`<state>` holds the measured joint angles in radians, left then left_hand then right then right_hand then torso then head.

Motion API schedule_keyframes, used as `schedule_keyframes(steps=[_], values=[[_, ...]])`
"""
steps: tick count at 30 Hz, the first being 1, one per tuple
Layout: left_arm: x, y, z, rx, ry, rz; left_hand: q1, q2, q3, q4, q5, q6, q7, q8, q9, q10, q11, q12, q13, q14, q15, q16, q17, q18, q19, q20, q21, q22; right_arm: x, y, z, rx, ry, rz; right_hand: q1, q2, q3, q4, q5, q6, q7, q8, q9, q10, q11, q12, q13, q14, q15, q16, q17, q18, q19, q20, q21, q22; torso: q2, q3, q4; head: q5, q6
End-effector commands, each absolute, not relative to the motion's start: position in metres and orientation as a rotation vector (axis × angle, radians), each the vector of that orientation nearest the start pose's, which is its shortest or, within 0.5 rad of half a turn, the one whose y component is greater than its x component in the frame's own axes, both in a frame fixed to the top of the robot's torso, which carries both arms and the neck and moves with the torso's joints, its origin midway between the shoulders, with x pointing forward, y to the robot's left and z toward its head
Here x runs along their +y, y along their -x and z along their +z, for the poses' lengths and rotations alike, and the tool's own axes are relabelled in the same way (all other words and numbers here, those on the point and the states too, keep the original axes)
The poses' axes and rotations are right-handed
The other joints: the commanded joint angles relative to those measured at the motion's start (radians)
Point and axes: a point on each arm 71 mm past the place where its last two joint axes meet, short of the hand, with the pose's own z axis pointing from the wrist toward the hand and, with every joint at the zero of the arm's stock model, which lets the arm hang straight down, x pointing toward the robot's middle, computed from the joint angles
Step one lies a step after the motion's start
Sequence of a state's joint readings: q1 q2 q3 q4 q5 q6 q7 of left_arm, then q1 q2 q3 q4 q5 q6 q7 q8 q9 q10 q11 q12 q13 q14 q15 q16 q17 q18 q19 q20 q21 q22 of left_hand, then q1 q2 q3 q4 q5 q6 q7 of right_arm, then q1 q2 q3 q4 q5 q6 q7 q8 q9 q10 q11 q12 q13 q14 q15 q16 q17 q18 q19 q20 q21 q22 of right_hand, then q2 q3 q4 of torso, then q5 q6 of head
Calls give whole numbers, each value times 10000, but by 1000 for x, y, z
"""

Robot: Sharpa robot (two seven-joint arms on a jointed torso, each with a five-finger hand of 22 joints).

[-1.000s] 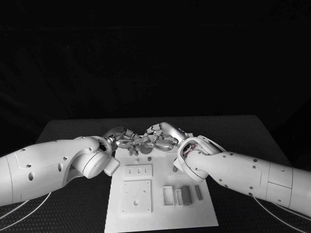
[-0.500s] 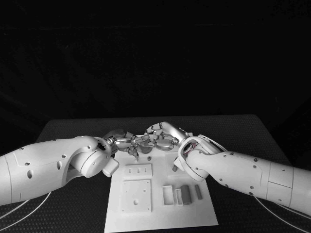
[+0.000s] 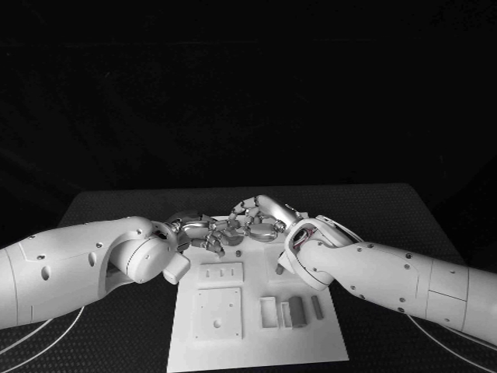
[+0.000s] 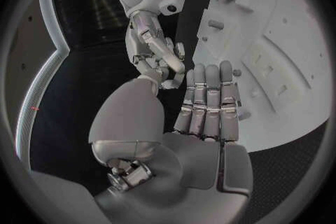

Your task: Assemble the parts on the task board

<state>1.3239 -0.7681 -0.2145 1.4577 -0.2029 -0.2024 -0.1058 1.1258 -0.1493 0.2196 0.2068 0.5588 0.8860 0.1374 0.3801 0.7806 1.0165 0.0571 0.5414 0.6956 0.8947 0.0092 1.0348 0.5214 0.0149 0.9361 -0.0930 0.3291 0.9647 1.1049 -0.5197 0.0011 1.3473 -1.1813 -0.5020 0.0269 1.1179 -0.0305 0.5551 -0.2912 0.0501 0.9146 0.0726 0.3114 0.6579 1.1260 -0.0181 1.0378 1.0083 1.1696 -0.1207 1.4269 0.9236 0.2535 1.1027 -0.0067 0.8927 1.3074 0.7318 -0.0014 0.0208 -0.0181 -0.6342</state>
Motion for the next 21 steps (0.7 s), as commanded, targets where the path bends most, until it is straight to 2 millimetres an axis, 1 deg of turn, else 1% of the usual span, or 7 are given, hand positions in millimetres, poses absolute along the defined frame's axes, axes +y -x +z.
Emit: schedule_keyframes(steps=[1, 3, 4, 5, 6, 7, 21], values=[[188, -491, -214, 20454, 10427, -11802, -408, 79, 215, -391, 262, -53, -83, 253, 136, -126, 8, 125, -61, -117, 0, 119, -110, -91, -61, 40, -79, 47, -83, -491, -211, 15737, -702, 10323, 6, 59, 43, -8, 3, 1068, 156, 25, 9, -12, -49, 57, -13, 24, -65, 25, 4, 83, 8, -62, 41, 184, 0, -1, 9, -5, -1], [189, -491, -214, 20410, 10486, -11805, -1353, 112, 770, -1288, 396, -193, -100, 587, 245, -207, 18, 314, -168, -173, 6, 263, -291, -110, -36, 82, -148, 140, -82, -491, -211, 15758, -690, 10329, 4, 58, 43, -8, 3, 1067, 155, 24, 10, -12, -49, 56, -14, 24, -65, 25, 4, 83, 7, -61, 41, 184, 1, 0, 6, -3, -2], [189, -491, -214, 20408, 10531, -11791, -2332, 170, 1472, -2309, 380, -238, -97, 746, 183, -263, 19, 446, -278, -203, 21, 364, -443, -89, -26, 44, -198, 239, -82, -491, -212, 15779, -678, 10335, 2, 58, 43, -8, 3, 1067, 155, 23, 10, -11, -49, 56, -14, 24, -65, 25, 4, 83, 7, -61, 41, 183, 1, 2, 1, 0, -6], [189, -491, -214, 20406, 10551, -11790, -2537, 197, 1625, -2543, 367, -247, -96, 773, 166, -270, 18, 473, -299, -205, 16, 386, -472, -89, -19, 42, -202, 263, -82, -491, -212, 15783, -675, 10337, 2, 58, 43, -8, 3, 1066, 155, 23, 11, -11, -50, 56, -14, 24, -66, 25, 4, 83, 7, -61, 41, 183, 1, 0, 1, 0, -6], [189, -491, -215, 20399, 10627, -11779, -3594, 324, 2285, -3507, 217, -240, -93, 937, 98, -281, 27, 607, -403, -195, 15, 488, -606, -121, 48, 66, -198, 399, -82, -491, -212, 15793, -670, 10336, -1, 57, 42, -7, 3, 1066, 154, 21, 11, -11, -50, 56, -14, 24, -66, 24, 3, 83, 6, -61, 41, 183, 0, 1, -8, 3, -6], [190, -491, -215, 20413, 10627, -11780, -3796, 291, 2471, -3771, 103, -247, -107, 985, 80, -295, 22, 641, -434, -200, 14, 516, -644, -108, 46, 40, -203, 444, -82, -491, -212, 15804, -666, 10336, -2, 57, 42, -7, 3, 1066, 154, 21, 12, -11, -50, 55, -15, 24, -66, 24, 3, 83, 6, -61, 42, 183, -1, 1, -8, 1, -7], [192, -492, -215, 20332, 10727, -11632, -4052, 492, 3110, -4649, -303, 89, -302, 1315, -23, -318, 17, 851, -551, -214, 9, 697, -792, -114, 89, 36, -189, 712, -82, -491, -213, 15877, -618, 10368, -20, 52, 39, -6, 3, 1061, 151, 12, 17, -9, -53, 54, -17, 25, -69, 22, 2, 83, 5, -59, 44, 183, -2, 4, -2, -2, -18]])
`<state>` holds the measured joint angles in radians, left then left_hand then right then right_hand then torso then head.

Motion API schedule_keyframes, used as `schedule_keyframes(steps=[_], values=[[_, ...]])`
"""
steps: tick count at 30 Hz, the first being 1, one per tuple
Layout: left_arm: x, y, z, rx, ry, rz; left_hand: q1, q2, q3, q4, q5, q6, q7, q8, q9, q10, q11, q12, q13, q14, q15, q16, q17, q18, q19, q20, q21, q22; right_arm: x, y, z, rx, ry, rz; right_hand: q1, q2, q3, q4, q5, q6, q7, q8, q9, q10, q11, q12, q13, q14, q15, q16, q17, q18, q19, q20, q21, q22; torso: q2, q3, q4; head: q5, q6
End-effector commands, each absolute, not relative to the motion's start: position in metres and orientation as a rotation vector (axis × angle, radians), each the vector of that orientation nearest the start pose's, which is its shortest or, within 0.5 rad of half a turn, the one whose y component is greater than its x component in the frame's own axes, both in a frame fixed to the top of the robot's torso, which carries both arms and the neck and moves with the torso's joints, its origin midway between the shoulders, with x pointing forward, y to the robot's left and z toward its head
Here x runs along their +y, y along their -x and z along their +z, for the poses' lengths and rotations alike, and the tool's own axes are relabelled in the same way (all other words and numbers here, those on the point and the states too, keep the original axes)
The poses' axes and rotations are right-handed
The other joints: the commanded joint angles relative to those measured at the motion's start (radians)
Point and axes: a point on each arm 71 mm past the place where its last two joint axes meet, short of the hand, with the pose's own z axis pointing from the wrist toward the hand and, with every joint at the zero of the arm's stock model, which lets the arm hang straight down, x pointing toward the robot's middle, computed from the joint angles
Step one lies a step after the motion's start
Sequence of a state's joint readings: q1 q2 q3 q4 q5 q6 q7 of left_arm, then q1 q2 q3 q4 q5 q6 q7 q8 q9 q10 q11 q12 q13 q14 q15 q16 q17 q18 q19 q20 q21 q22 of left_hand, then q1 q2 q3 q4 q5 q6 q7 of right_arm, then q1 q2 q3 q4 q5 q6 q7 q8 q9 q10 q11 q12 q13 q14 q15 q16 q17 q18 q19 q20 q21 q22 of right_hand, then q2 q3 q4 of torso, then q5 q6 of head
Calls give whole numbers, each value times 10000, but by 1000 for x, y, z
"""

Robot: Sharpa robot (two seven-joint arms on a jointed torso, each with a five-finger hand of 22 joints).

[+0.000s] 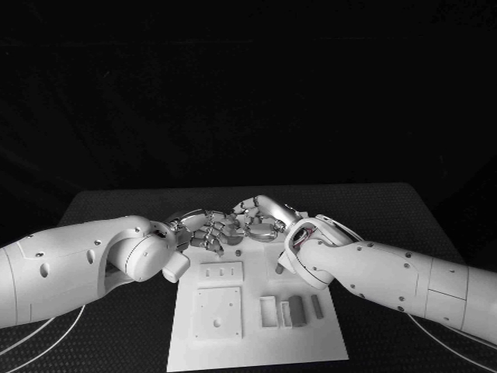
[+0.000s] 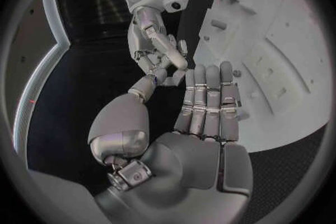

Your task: Assemble the parts on the task board

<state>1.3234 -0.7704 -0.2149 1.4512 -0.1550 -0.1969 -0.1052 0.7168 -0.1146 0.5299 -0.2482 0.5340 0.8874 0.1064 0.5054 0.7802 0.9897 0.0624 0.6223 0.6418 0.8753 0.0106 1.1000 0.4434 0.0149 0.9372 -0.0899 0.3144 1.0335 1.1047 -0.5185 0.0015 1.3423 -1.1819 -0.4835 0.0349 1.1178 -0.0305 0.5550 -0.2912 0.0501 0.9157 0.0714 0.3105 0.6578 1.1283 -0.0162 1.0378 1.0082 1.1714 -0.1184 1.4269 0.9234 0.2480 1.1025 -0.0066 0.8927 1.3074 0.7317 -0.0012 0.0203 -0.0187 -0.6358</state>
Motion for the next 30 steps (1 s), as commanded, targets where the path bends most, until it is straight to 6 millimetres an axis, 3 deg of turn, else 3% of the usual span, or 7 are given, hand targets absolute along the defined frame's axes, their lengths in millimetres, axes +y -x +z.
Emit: schedule_keyframes(steps=[1, 8, 13, 17, 25, 30], values=[[192, -492, -215, 20349, 10720, -11641, 70, 178, 28, -133, -76, 91, 1, 71, -26, -45, -40, 53, -17, -16, -9, 57, -15, -113, 85, 2, -37, 37, -82, -491, -213, 15877, -617, 10368, -21, 52, 40, -6, 3, 1049, 162, 21, 17, -31, -72, 54, -16, 7, -91, 22, 3, 138, 6, -60, 44, 183, -1, 2, 2, 5, -3], [192, -492, -215, 20320, 10678, -11627, 574, 212, 208, -275, -778, 186, -29, 107, -156, -53, -45, 141, -84, -22, -16, 137, -87, -117, 107, -6, -45, 173, -81, -490, -213, 15911, -593, 10411, -29, 54, 41, -5, 3, 1046, 161, 15, 20, -30, -73, 52, -17, 8, -93, 21, 2, 138, 5, -59, 45, 183, 0, 3, -3, 6, -8], [192, -492, -215, 20283, 10690, -11608, 716, 343, 216, -231, -1098, 201, -21, 103, -216, -57, -44, 168, -118, -25, -14, 161, -121, -123, 110, -2, -68, 215, -81, -490, -213, 15965, -553, 10449, -34, 56, 41, -4, 3, 1044, 161, 13, 21, -30, -74, 52, -18, 8, -94, 20, 1, 138, 5, -58, 45, 182, 0, 2, -2, 4, -18], [193, -492, -215, 20309, 10686, -11609, 774, 445, 185, -183, -1590, 227, -19, 81, -294, -53, -48, 191, -164, -24, -16, 187, -160, -122, 116, -4, -103, 254, -80, -490, -214, 16037, -503, 10488, -41, 58, 40, -3, 3, 1042, 160, 9, 22, -30, -74, 51, -18, 8, -95, 19, 1, 138, 5, -58, 46, 182, 2, 2, 5, 3, -24], [193, -492, -215, 20398, 10606, -11638, 759, 528, 177, -105, -1826, 283, -30, 20, -386, -30, -57, 206, -204, -14, -22, 211, -188, -116, 133, -11, -127, 285, -78, -489, -215, 16179, -434, 10525, -54, 63, 39, -2, 3, 1036, 160, 2, 25, -29, -75, 49, -20, 7, -96, 17, -1, 138, 3, -56, 46, 181, 0, 0, -2, 9, -30], [192, -492, -215, 20463, 10444, -11756, 704, 715, 184, -12, -1910, 606, -160, -203, -617, 46, -98, 253, -246, 29, -51, 277, -206, -102, 177, -34, -141, 347, -77, -490, -215, 16222, -425, 10523, -89, 71, 34, 1, 3, 1015, 161, -18, 28, -30, -74, 44, -24, 5, -96, 11, -3, 138, 0, -51, 46, 179, -3, 0, 5, 11, -39]])
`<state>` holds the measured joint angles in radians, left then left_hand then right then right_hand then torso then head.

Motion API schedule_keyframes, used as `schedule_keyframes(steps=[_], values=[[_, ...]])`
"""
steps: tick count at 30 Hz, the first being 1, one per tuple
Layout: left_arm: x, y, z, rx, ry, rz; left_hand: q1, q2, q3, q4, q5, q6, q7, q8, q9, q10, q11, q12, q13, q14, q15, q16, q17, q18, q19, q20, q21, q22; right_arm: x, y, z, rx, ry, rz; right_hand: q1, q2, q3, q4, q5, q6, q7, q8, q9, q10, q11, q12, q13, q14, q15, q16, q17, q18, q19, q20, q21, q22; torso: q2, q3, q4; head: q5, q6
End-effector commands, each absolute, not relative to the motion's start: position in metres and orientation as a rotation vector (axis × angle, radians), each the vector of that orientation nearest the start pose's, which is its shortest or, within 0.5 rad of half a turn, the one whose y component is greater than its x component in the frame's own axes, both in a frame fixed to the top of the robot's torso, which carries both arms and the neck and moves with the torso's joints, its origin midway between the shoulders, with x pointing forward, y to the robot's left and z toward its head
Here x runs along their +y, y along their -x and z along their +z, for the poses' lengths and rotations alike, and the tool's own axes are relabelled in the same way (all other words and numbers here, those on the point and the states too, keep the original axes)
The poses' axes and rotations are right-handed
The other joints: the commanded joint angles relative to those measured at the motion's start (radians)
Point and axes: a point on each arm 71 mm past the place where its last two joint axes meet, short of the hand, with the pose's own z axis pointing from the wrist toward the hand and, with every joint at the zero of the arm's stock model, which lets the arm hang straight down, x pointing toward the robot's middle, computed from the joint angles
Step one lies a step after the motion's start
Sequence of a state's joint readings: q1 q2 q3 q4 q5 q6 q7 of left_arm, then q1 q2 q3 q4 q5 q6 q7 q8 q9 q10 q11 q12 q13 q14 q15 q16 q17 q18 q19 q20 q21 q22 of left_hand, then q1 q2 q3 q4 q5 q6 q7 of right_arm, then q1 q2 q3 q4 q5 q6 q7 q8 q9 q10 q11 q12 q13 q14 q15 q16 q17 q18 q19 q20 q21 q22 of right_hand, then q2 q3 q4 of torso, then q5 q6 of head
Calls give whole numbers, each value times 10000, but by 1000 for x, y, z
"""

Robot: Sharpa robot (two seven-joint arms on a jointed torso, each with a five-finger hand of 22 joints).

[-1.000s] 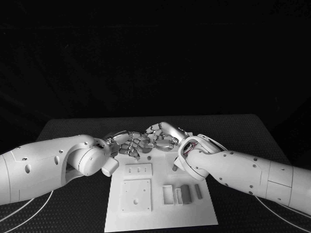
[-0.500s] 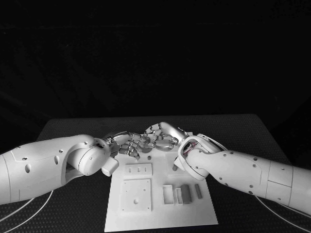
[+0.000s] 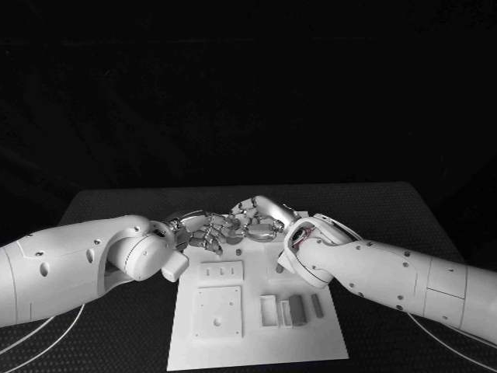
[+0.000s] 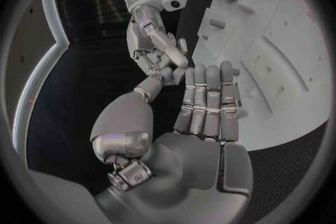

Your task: Assemble the parts on the task board

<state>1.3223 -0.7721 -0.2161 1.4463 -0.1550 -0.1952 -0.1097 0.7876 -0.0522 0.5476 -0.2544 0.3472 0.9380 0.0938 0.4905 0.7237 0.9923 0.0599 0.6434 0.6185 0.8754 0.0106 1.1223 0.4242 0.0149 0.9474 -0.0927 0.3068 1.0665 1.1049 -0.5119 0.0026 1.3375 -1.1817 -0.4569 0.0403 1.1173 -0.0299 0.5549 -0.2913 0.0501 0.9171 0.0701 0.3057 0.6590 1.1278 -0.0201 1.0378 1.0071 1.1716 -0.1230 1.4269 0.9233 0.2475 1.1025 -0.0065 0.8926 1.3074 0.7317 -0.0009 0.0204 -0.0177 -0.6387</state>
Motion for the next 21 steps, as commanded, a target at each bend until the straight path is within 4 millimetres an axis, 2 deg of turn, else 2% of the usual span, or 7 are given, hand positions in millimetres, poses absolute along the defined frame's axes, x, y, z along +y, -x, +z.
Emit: schedule_keyframes(steps=[1, 8, 15, 21], values=[[192, -492, -215, 20483, 10410, -11779, 1, 132, 10, 48, -56, 160, -54, -91, -87, 37, -82, 51, -19, 40, -58, 66, -16, -100, 86, -11, -65, 28, -77, -490, -215, 16224, -426, 10523, -87, 66, 34, 0, 3, 998, 175, 27, 17, -24, -36, 44, -14, 3, -50, 11, -2, 143, 0, -51, 46, 179, -5, -2, 4, 2, -11], [192, -492, -214, 20422, 10352, -11819, 241, 614, 101, -94, -606, 603, -170, -390, -323, 219, -159, 91, -108, 136, -118, 145, -53, -94, 195, -64, -65, 135, -77, -490, -216, 16254, -420, 10514, -93, 67, 35, -2, 3, 991, 175, 19, 19, -24, -36, 42, -15, 2, -50, 9, -3, 143, -1, -50, 46, 178, -5, -2, -3, 10, -12], [193, -493, -214, 20385, 10336, -11854, 339, 1013, 170, -108, -634, 777, -209, -511, -386, 318, -192, 85, -171, 165, -133, 170, -76, -108, 227, -79, -91, 177, -78, -490, -216, 16312, -417, 10485, -101, 63, 34, -4, 3, 986, 175, 14, 21, -25, -35, 41, -16, 2, -50, 8, -4, 143, -3, -49, 46, 178, 0, -2, -10, 14, -9], [193, -493, -214, 20396, 10281, -11844, 610, 1075, 278, -312, -634, 876, -243, -596, -408, 376, -216, 77, -222, 177, -147, 196, -89, -114, 251, -97, -112, 219, -78, -490, -216, 16343, -397, 10489, -107, 62, 34, -4, 3, 984, 175, 9, 23, -26, -35, 39, -17, 1, -50, 7, -5, 143, -5, -48, 46, 177, 1, 2, -4, 9, -24]])
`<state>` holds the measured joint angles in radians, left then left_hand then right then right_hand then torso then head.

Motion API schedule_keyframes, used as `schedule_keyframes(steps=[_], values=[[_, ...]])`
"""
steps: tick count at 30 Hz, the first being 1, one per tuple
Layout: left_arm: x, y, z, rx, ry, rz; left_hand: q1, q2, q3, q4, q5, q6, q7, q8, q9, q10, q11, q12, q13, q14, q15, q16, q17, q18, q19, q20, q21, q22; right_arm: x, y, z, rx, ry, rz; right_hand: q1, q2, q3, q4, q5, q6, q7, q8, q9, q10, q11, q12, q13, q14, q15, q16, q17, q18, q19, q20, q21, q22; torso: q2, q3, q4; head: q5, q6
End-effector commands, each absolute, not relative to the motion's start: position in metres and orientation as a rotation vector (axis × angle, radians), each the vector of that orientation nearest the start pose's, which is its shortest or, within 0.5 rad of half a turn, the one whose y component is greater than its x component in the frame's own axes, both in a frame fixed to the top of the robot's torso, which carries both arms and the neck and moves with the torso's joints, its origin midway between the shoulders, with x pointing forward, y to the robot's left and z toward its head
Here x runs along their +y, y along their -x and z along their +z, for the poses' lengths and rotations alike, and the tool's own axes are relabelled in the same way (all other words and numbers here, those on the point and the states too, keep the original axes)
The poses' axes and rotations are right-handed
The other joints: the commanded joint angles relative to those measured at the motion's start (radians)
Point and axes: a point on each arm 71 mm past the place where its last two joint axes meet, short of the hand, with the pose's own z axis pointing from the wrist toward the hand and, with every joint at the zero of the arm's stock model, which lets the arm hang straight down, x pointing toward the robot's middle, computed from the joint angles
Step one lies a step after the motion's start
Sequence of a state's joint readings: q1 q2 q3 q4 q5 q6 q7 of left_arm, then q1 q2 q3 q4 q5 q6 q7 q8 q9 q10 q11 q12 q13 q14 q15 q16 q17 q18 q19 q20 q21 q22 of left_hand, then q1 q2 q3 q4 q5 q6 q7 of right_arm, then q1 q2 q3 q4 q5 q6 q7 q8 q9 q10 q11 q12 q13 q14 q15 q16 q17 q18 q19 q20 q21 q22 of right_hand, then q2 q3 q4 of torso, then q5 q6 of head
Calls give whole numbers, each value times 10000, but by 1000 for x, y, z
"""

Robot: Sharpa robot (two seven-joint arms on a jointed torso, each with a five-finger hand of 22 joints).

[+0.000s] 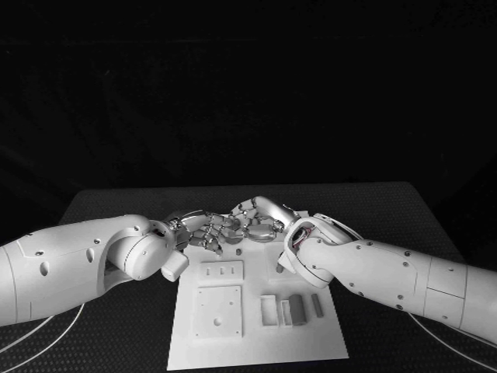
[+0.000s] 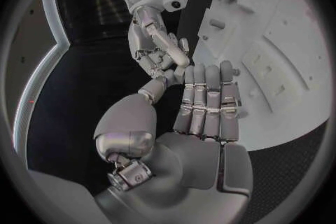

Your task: Assemble the parts on the task board

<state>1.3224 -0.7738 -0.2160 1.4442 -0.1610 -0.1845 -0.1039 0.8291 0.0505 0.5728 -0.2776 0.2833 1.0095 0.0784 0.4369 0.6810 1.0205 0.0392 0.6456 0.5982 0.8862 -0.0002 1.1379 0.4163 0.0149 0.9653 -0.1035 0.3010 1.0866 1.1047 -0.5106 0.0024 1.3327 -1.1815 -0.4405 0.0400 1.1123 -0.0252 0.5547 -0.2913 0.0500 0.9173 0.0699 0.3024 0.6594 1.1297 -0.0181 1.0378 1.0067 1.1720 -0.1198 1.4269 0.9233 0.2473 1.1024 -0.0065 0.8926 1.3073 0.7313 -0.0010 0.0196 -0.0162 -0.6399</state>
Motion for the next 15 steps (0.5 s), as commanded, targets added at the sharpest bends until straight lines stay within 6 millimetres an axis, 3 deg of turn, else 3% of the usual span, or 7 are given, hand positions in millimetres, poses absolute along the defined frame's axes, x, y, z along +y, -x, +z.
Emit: schedule_keyframes(steps=[1, 15], values=[[193, -493, -214, 20410, 10248, -11830, 281, 39, 49, -90, 4, 182, -95, -78, 18, 106, -13, 53, -30, 72, -42, 46, -14, -116, 80, 8, -59, 29, -78, -490, -216, 16343, -396, 10491, -58, 14, 36, -4, 4, 981, 177, 42, 19, -46, -54, 39, -13, -3, -82, 6, -5, 145, -5, -49, 47, 177, 6, 4, 4, -5, -12], [192, -492, -214, 20577, 10014, -11773, 1065, -290, 79, -112, 117, 335, -136, -190, 67, 224, -47, 62, -114, 140, -76, 105, -42, -124, 184, -25, -91, 134, -78, -491, -217, 16325, -425, 10426, -65, 13, 39, -5, 4, 977, 178, 33, 24, -47, -54, 36, -15, -5, -82, 3, -6, 145, -8, -48, 46, 176, 4, 0, 1, -26, -35]])
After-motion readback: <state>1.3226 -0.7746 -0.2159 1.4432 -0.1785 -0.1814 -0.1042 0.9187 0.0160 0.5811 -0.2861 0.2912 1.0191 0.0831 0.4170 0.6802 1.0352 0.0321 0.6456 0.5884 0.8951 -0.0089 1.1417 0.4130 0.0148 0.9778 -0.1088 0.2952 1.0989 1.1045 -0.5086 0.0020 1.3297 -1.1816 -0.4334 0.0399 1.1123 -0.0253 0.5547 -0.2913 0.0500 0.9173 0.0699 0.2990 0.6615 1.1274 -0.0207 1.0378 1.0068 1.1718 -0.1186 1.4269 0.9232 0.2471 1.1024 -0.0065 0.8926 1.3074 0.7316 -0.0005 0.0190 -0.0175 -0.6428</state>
